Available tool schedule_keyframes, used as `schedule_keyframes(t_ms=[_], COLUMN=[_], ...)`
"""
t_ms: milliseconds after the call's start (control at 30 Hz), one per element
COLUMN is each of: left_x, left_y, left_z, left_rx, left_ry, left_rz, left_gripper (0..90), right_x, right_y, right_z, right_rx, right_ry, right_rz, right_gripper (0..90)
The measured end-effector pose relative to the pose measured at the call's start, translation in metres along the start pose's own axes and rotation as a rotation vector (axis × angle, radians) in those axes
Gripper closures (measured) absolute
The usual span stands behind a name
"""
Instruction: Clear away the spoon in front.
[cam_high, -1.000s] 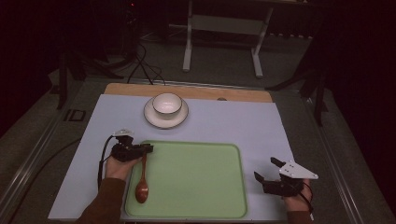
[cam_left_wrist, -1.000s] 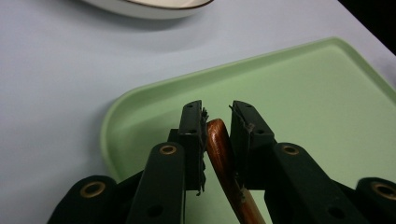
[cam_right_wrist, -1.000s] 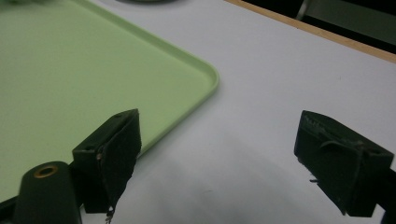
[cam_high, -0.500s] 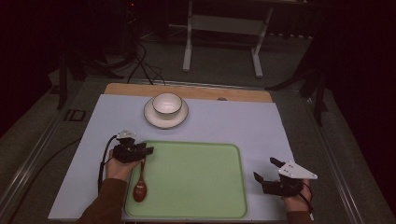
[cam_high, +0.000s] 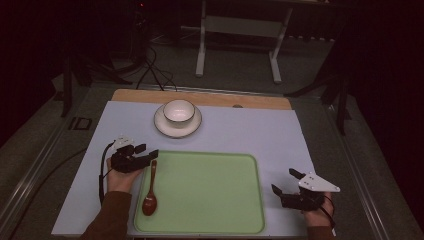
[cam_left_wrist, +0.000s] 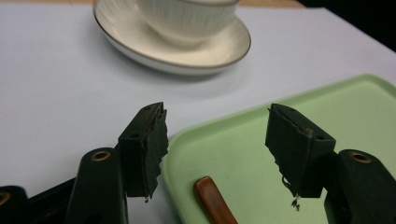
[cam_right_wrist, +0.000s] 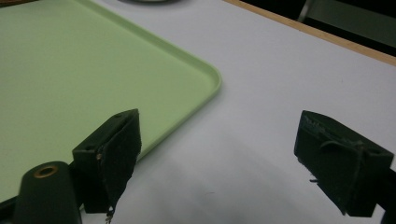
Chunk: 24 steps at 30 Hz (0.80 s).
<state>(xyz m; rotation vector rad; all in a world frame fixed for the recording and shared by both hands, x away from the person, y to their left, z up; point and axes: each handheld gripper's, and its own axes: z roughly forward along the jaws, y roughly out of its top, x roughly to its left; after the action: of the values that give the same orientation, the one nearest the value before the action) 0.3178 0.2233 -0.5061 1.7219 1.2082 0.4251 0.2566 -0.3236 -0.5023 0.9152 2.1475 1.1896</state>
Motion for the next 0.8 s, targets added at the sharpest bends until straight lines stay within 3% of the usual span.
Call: schedule_keyframes(t_ms=[133, 267, 367, 633, 800], left_x=[-0.006, -0.015, -0.019, -0.011, -0.006], left_y=[0.004, 0.006, 0.003, -0.015, -0.026], left_z=[-0.015, -0.031, -0.043, -0.078, -0.098], left_rx=[-0.036, -0.073, -0.105, -0.175, -0.208], left_ry=[0.051, 0.113, 0.151, 0.251, 0.289], left_rz=[0.028, 0.093, 0.119, 0.108, 0.086], left_gripper=[36.6, 35.4, 35.3, 34.0, 34.0], right_x=[-0.001, -0.001, -0.001, -0.004, -0.006], right_y=[0.0, 0.0, 0.0, 0.0, 0.0], right_z=[0.0, -0.001, -0.002, -0.005, -0.008], right_rx=[-0.005, -0.008, -0.018, -0.047, -0.072], right_ry=[0.001, 0.0, -0.002, -0.008, -0.014], right_rz=[0.001, 0.004, 0.009, 0.029, 0.043], right_gripper=[14.5, 14.5, 14.5, 14.4, 14.4])
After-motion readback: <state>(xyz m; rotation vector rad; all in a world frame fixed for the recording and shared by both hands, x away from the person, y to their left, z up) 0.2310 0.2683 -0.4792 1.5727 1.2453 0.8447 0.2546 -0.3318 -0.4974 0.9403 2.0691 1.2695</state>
